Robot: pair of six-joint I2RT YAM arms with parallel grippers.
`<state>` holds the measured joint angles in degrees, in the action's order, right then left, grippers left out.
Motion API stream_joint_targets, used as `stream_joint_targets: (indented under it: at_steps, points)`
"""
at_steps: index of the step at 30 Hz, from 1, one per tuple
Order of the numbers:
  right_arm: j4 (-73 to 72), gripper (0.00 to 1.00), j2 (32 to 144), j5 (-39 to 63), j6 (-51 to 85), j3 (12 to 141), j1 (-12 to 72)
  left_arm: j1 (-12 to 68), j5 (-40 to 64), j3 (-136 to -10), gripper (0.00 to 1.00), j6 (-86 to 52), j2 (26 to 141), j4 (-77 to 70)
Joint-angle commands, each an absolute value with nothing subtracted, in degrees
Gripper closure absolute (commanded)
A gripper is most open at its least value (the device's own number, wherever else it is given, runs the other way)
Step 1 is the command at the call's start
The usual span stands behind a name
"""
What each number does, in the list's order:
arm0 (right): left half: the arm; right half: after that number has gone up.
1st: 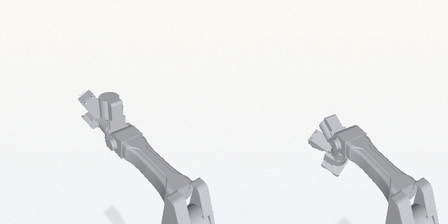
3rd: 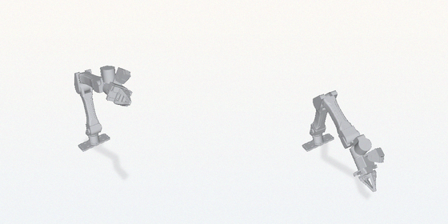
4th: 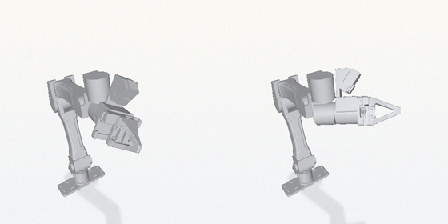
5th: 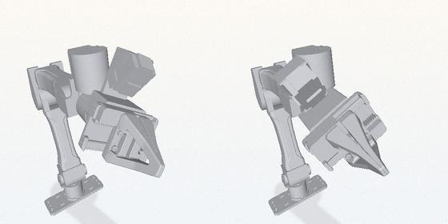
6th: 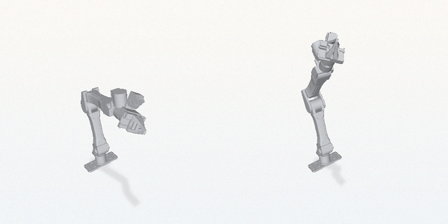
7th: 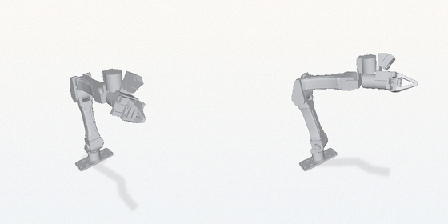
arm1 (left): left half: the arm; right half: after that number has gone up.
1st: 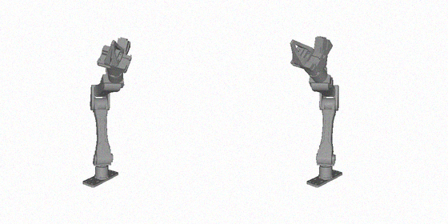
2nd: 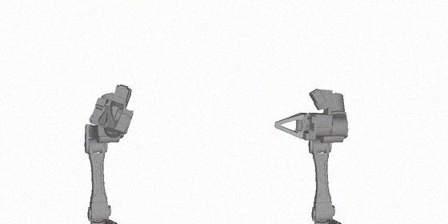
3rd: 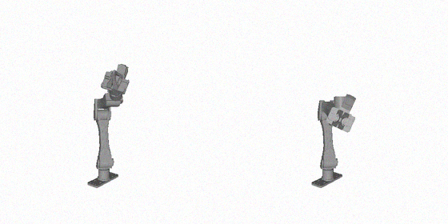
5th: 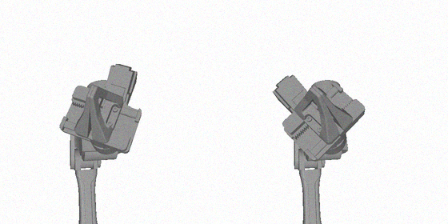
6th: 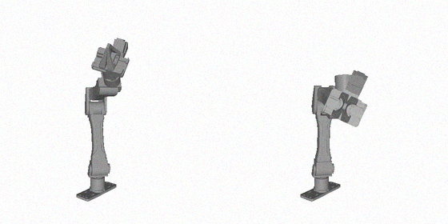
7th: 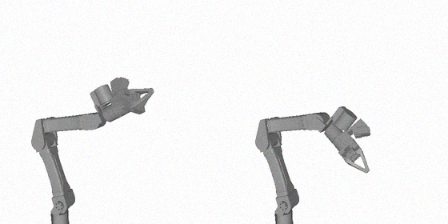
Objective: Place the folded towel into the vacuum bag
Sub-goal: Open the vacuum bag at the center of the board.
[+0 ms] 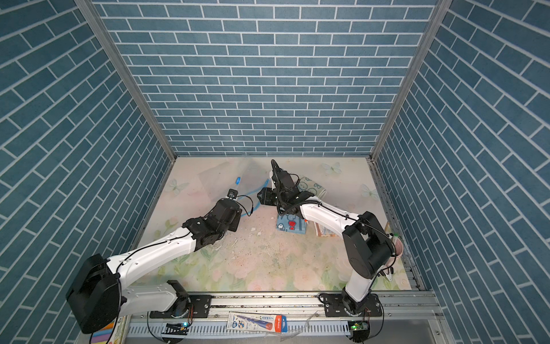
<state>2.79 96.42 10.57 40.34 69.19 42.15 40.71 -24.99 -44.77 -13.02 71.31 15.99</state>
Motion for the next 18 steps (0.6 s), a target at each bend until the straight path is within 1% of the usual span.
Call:
stream_joint_targets:
  at_steps: [1, 5, 6, 10, 14, 18]
  points:
    - [5.2, 0.50, 91.3, 12.0, 36.3, 68.7, 40.8, 39.0, -23.5, -43.8, 1.00, -14.0, 69.2, 16.8]
    - [12.2, 0.50, 86.6, 10.4, 34.0, 68.4, 39.3, 34.6, -16.5, -44.7, 1.00, -13.0, 69.4, 18.8]
    - [14.6, 0.50, 85.3, 9.6, 33.7, 68.3, 38.7, 34.1, -16.2, -45.5, 1.00, -12.5, 69.8, 19.6]
    - [20.6, 0.50, 79.7, 7.4, 34.0, 65.2, 36.3, 33.9, -18.4, -48.8, 1.00, -9.5, 72.9, 21.8]
    - [25.0, 0.47, 74.7, 5.7, 36.3, 60.9, 34.0, 33.9, -21.7, -51.2, 1.00, -10.3, 75.1, 23.3]
    - [31.3, 0.43, 74.6, 3.3, 37.7, 60.2, 32.9, 33.9, -22.1, -52.3, 1.00, -13.3, 75.7, 25.0]
